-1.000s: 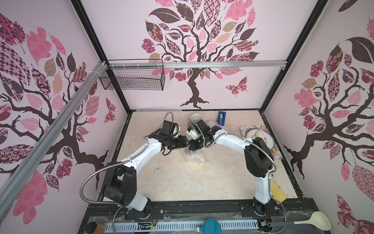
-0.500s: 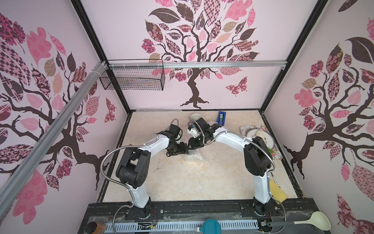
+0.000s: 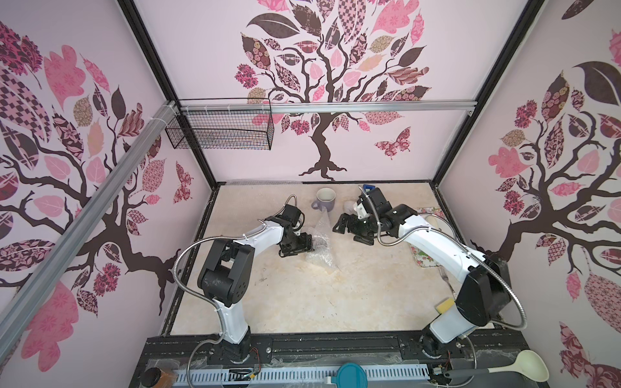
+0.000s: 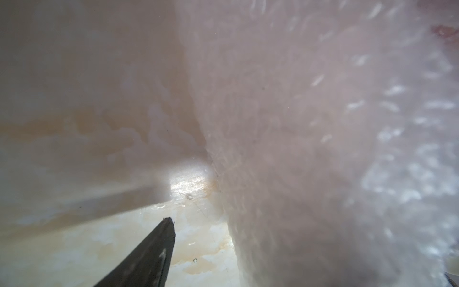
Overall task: Wrap mugs in bubble wrap
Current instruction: Wrap the mug in bubble wrap.
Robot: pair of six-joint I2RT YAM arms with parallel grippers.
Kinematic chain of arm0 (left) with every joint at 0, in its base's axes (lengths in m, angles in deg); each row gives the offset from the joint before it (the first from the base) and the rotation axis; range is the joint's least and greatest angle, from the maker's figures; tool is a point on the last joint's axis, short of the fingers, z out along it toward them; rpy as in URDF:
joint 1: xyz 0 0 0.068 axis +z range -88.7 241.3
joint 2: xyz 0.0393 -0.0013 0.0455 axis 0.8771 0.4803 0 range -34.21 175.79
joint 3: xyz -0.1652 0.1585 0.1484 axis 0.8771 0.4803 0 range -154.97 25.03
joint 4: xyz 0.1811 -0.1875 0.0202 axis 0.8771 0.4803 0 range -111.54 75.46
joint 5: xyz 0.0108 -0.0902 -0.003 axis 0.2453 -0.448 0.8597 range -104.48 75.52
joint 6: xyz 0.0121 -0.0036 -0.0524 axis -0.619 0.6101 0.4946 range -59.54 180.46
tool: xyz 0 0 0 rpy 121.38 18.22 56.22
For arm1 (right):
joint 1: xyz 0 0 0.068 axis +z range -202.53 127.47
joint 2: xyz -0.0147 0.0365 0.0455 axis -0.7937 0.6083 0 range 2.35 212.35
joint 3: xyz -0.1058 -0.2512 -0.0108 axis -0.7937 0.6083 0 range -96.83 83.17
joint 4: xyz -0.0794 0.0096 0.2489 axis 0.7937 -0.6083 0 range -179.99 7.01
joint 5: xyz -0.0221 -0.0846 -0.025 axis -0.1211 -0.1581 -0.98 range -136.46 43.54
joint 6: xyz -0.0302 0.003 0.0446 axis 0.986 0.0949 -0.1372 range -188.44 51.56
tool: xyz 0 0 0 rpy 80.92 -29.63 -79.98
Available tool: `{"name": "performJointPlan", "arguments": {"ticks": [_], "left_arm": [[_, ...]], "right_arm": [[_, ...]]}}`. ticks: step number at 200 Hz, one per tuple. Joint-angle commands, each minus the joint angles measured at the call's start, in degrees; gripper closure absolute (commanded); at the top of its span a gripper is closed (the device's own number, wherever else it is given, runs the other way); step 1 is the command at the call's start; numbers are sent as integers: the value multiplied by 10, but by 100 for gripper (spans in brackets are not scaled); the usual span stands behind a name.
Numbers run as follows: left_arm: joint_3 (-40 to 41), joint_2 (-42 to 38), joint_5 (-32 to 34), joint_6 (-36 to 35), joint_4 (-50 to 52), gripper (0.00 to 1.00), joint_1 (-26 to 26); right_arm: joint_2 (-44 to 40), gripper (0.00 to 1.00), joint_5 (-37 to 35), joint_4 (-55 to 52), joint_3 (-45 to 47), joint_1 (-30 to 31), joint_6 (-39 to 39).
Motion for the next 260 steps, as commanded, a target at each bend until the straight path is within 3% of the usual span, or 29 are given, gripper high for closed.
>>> {"name": "performJointPlan", "arguments": {"ticks": [1,46,70,124,167,198,232,260], "left_arm": [[-2,7,1,-3,8,23,0],[-8,13,-5,-10,13,24,7],[-12,24,-2,-8,12,24,12],[-32,23,0,6,3,25,15],[-47,-50,11,53,28,17,35],[28,-148,-5,120,47,16,40],[153,-224,-61,230,-66,16,38],[168,-194,-70,262,-116,18,29]], "right_arm": [[30,0,34,61,12,26,-32],[126,1,22,73,-30,45,-10],[185,2,-16,9,-81,50,28],[264,6,-101,-12,-95,65,45],[286,13,-110,24,-79,75,-9],[256,20,-131,11,-72,82,-81],[241,22,-122,28,-45,89,-154],[222,22,-110,55,-13,91,-198]]}}
